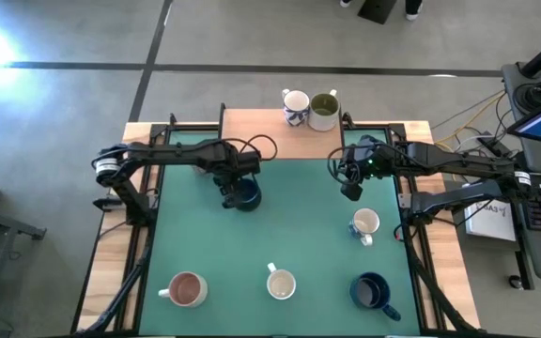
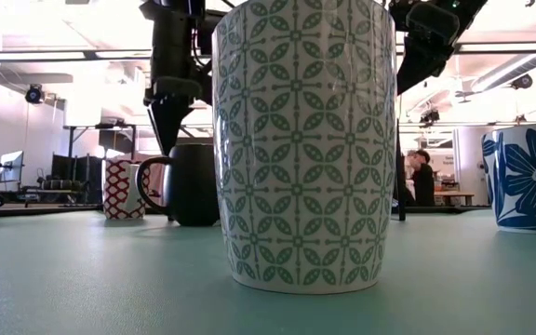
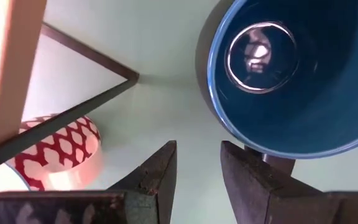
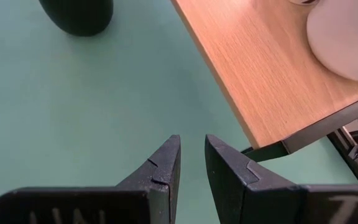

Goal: Place coffee mugs
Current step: Put the dark blue mug on the shelf

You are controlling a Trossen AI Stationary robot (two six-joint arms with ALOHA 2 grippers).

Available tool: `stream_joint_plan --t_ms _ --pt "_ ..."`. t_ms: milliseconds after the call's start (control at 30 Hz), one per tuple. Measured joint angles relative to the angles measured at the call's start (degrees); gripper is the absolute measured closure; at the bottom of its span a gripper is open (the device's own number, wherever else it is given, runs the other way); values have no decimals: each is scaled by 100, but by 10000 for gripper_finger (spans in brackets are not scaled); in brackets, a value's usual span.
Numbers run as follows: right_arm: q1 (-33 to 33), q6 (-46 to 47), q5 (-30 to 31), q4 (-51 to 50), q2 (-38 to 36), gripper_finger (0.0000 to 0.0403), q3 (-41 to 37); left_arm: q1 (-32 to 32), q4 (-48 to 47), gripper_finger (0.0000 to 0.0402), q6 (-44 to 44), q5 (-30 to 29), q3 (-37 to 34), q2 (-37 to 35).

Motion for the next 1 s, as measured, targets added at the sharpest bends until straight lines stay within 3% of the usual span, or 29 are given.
stream_joint_plan --t_ms 367,533,1000 --pt "0 -71 0 -7 0 339 -2 4 -8 295 -636 7 190 -23" --pt "1 -87 0 -84 0 339 -7 4 31 295 -789 297 230 -32" --pt "0 -224 -2 -152 0 339 -225 4 671 295 -1068 299 -23 -2"
